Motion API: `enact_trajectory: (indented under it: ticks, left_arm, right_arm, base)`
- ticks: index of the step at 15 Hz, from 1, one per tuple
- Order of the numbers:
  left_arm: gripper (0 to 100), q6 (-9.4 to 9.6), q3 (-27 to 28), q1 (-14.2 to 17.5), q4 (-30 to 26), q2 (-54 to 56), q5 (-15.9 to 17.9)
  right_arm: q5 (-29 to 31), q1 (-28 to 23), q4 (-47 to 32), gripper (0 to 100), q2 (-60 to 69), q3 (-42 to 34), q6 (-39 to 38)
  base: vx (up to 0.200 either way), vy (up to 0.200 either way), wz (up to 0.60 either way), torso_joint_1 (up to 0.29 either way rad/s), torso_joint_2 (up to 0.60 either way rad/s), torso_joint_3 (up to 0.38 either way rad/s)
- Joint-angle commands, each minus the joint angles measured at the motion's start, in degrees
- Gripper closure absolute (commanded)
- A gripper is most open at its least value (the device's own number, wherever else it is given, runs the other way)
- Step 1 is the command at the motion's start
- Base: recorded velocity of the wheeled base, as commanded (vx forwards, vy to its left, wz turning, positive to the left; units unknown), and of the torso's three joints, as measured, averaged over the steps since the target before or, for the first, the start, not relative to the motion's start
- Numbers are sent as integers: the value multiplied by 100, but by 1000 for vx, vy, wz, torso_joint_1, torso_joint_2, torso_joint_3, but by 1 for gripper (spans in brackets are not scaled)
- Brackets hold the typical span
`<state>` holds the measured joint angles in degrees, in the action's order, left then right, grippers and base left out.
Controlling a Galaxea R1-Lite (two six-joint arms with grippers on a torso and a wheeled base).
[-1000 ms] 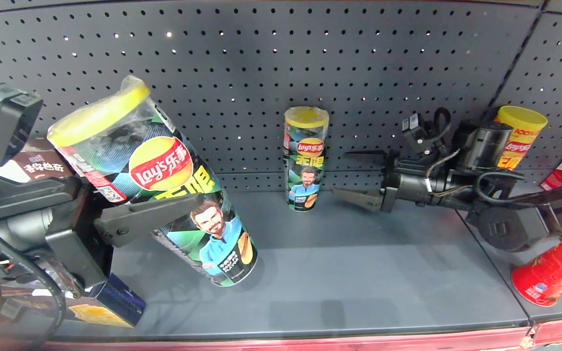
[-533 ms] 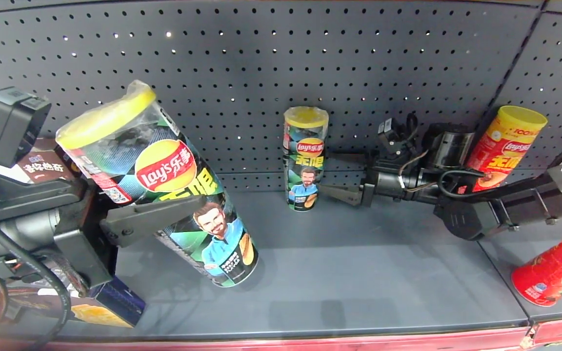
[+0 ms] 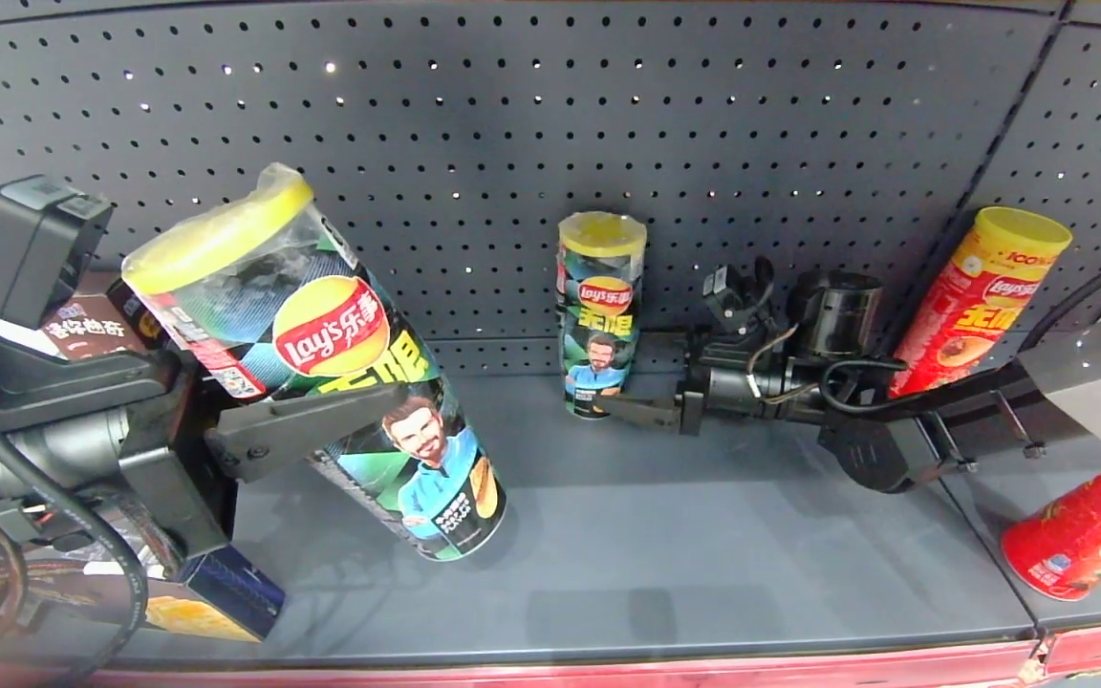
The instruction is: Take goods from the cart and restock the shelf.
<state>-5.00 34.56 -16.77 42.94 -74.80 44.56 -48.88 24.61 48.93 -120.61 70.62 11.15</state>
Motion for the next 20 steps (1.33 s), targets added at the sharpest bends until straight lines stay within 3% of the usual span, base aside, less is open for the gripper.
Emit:
enact_trajectory:
  ticks: [1, 5, 11, 19, 20]
  left_arm:
    - [100, -1, -11, -1, 4, -8, 0]
    - [100, -1, -63, -10, 31, 1, 0]
    - [100, -1, -63, -19, 22, -8, 0]
    - [100, -1, -81, -1, 22, -17, -8]
    - [100, -1, -81, 8, 22, -8, -8]
  right_arm:
    - [-7, 79, 2, 0, 337, -409, 1]
    - [63, 70, 46, 0, 732, -910, 1]
    - [485, 88, -15, 0, 73, 13, -43]
    - [1179, 395, -7, 0, -481, 655, -263]
    - [1188, 395, 20, 100, -516, 664, -263]
  base:
    - [0, 0, 0, 0, 0, 0]
    - [0, 0, 0, 0, 0, 0]
    - [0, 0, 0, 0, 0, 0]
    - [0, 0, 0, 0, 0, 0]
    - [0, 0, 0, 0, 0, 0]
